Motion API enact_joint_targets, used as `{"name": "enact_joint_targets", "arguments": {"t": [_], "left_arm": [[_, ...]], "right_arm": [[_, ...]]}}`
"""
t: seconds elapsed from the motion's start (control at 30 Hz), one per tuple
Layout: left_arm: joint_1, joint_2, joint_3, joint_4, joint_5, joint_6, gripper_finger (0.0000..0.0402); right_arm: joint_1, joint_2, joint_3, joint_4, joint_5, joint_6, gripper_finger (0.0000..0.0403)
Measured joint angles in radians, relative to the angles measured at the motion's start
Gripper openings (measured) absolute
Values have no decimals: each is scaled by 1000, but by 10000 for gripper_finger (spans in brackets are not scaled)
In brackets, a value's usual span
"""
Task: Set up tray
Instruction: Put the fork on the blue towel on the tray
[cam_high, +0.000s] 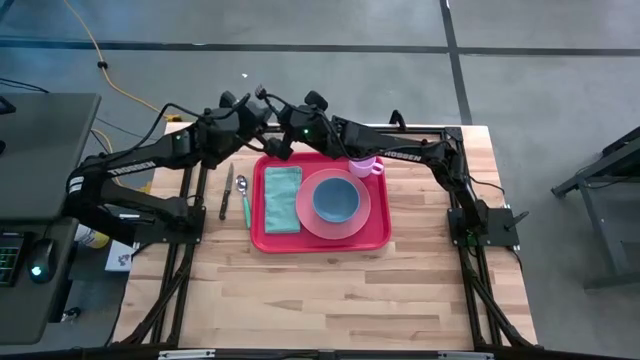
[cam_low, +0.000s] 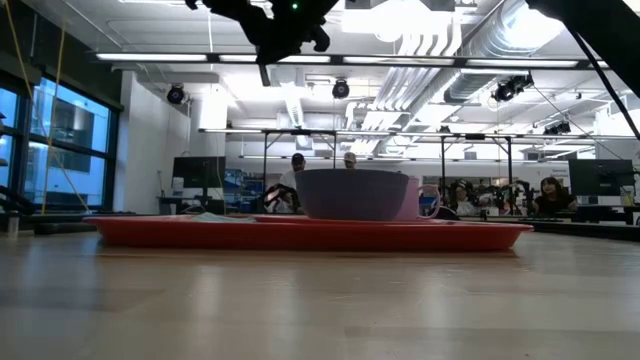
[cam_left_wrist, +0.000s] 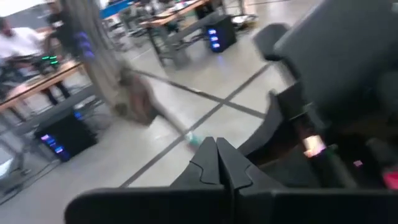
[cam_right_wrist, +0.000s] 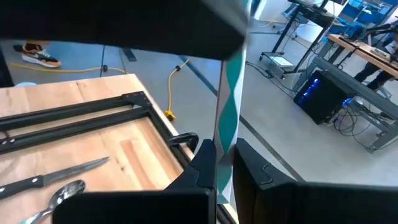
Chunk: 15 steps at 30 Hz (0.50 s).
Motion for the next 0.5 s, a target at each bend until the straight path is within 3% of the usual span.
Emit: {"name": "enact_joint_targets", "arguments": {"t": [0.27,0.5], "left_arm": [[0,0,0,7,15,4,10],[-1,-11,0,-5,-22,4,88]], "right_arm": [[0,0,0,-7,-4,0,3],[1,0,0,-13,-5,2,3]]}}
